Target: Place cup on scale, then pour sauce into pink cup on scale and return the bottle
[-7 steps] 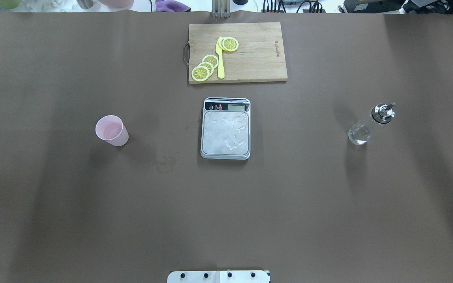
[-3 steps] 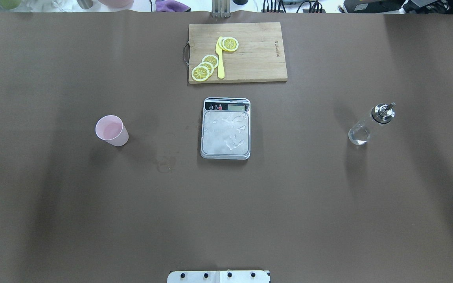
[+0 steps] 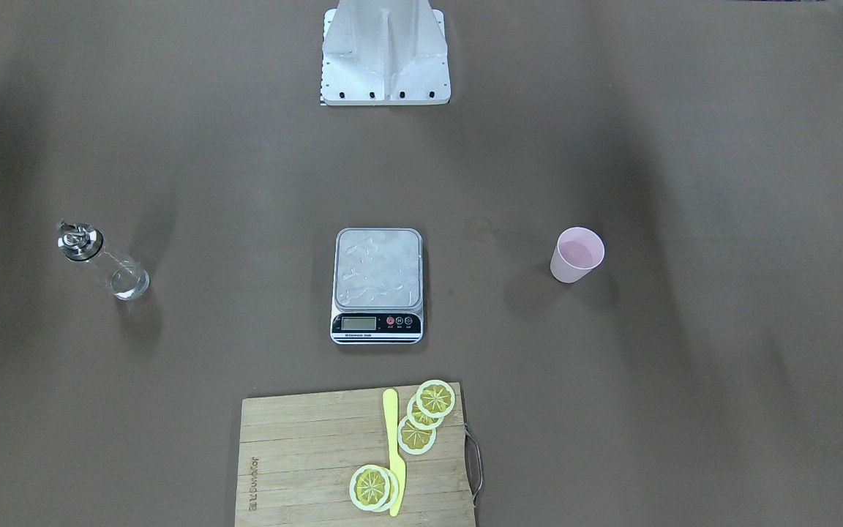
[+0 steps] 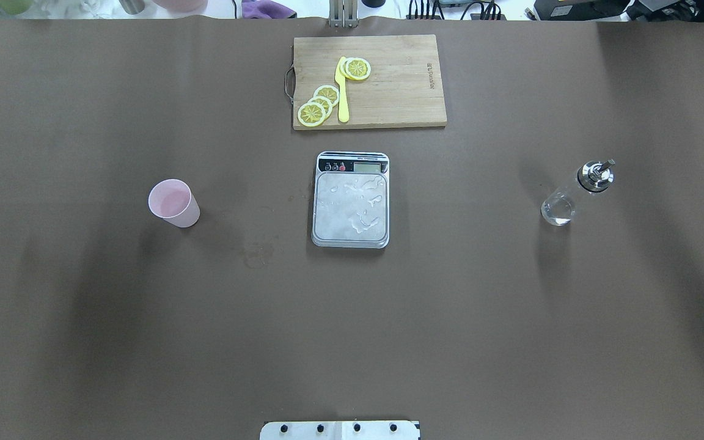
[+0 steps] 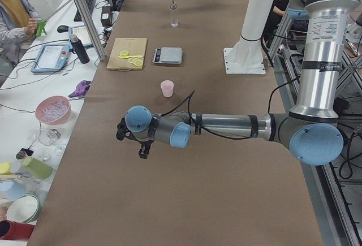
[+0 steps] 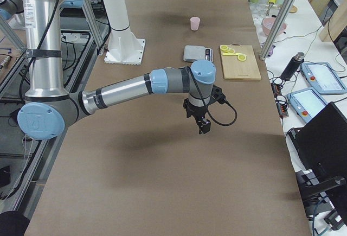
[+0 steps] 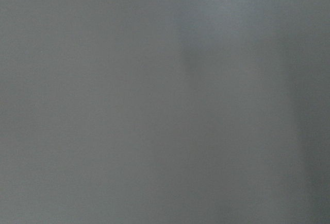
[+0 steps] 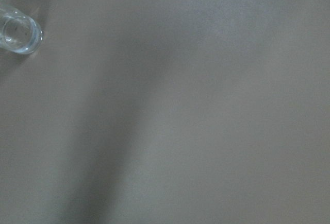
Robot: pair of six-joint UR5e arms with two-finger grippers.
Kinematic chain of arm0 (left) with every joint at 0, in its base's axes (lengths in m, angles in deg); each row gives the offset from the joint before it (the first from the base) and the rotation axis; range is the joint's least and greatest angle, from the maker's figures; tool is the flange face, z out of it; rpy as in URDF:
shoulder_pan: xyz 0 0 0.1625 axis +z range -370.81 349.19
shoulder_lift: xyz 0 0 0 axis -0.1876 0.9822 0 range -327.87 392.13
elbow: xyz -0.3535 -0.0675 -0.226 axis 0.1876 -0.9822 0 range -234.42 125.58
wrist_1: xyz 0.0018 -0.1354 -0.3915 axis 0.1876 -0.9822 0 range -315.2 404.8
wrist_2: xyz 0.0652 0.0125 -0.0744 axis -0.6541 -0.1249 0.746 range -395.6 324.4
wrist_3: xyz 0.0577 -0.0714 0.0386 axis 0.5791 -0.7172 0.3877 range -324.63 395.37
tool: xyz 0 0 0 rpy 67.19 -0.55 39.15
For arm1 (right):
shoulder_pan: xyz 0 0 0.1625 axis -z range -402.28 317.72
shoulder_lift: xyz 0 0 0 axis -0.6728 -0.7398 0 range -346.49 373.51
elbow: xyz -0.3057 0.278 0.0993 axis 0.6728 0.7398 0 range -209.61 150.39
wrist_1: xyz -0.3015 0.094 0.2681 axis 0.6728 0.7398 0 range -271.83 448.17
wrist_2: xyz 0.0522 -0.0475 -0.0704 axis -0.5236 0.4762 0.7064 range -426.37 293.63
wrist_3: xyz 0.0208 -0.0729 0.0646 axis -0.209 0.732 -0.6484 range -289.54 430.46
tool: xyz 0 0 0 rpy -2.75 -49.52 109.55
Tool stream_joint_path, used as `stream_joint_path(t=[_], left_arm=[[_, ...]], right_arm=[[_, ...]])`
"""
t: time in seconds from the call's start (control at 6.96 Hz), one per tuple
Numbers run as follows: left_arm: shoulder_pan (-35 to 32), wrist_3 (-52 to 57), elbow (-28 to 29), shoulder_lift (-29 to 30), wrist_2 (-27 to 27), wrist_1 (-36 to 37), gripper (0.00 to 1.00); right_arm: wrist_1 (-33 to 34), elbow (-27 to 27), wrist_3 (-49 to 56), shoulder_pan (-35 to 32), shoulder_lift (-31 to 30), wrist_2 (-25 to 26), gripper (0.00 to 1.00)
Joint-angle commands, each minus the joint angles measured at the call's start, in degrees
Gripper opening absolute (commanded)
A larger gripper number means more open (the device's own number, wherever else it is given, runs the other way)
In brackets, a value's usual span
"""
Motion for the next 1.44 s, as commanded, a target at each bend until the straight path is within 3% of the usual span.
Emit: stream_joint_path(t=[0.0,0.14,0.43,0.57,1.01,1.15,1.29], left_arm=[[10.5,-16.1,-5.4,3.6,-2.2,-0.4,0.98],[16.9,-26.6,-9.3,5.0,-9.4,-0.2,0.98],[27.3,-40.5,-10.3,11.3,-14.6,0.2,0.97],[31.6,-41.9,-9.1,13.0,-16.9,0.3,0.95],[32.0,-42.0,-6.1,14.9,-17.8,0.3,0.88],[32.0,-42.0,-5.3,15.1,-17.8,0.2,0.81],[32.5,-42.1,-4.7,15.2,-17.7,-0.1,0.64]], right_arm=[[0.3,-0.2,-0.2,-1.1,-0.6,2.5,1.00],[0.3,-0.2,-0.1,-2.1,-2.0,2.3,1.00],[0.3,-0.2,-0.1,-2.1,-2.9,0.2,1.00],[0.1,-0.3,-0.1,-2.1,-2.8,-0.1,1.00],[-0.1,-0.4,-0.1,-2.1,-2.9,-0.2,1.00],[-0.1,-0.4,-0.1,-2.1,-2.9,-0.3,1.00],[-0.1,-0.5,-0.1,-2.1,-2.9,-0.4,1.00]])
